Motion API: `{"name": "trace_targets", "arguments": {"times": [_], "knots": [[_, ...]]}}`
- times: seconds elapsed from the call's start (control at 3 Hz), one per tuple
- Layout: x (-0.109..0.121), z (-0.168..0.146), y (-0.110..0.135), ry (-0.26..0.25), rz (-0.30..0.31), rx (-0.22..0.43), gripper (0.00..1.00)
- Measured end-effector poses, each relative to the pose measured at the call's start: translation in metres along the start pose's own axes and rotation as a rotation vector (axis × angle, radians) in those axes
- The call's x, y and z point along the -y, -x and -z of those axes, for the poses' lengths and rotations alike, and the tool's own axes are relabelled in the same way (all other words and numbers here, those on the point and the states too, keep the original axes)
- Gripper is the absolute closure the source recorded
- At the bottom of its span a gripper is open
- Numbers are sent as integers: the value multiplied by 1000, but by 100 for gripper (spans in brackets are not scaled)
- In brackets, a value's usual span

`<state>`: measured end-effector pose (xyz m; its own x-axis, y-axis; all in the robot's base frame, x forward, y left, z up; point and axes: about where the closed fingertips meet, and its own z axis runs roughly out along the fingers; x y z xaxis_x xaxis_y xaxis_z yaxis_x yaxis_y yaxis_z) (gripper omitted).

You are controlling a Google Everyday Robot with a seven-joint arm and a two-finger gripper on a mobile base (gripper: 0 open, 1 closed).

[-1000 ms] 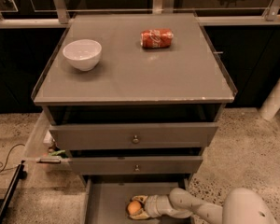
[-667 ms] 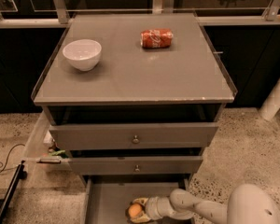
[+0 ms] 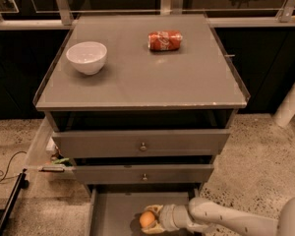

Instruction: Pick orange from bottom drawer and place on counter

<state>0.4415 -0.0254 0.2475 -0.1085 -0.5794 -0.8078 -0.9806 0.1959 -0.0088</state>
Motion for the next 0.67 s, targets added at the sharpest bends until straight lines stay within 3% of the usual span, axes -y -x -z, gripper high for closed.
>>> {"name": "trace_targets", "arguments": {"times": [0.33, 0.67], "knots": [[3, 52, 31, -58, 42, -32, 100], [21, 110, 60, -137, 88, -99, 100]]}}
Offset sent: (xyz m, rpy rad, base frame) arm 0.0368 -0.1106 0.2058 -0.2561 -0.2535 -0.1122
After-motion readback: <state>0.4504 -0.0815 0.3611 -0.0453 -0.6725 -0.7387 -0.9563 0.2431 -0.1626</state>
